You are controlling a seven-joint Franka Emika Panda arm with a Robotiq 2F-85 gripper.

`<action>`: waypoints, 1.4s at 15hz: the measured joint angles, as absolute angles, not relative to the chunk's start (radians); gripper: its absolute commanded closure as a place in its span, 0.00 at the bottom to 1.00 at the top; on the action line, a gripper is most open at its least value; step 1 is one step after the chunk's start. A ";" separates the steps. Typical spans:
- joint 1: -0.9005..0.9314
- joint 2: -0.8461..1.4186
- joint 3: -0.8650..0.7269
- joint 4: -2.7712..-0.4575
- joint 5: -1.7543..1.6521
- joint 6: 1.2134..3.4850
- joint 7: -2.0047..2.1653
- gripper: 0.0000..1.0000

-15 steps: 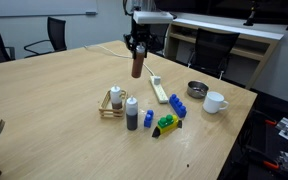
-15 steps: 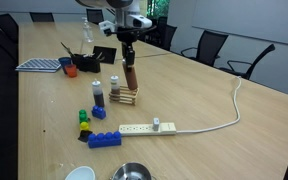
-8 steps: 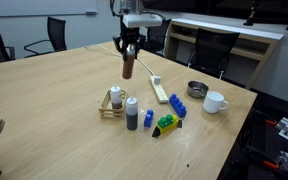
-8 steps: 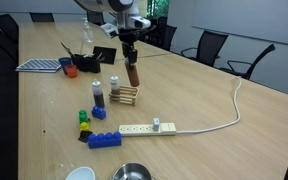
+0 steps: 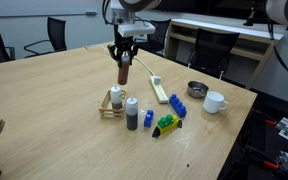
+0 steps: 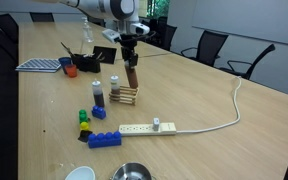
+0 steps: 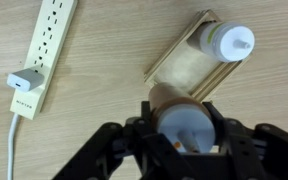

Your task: Put the sauce bottle on the right inside the box

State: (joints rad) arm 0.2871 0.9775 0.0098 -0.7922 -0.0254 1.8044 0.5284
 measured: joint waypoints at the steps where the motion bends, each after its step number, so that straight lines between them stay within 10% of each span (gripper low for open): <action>1: 0.292 0.994 0.010 -0.773 -0.025 1.793 0.524 0.72; 21: 0.319 1.192 0.044 -0.577 -0.022 1.723 0.406 0.72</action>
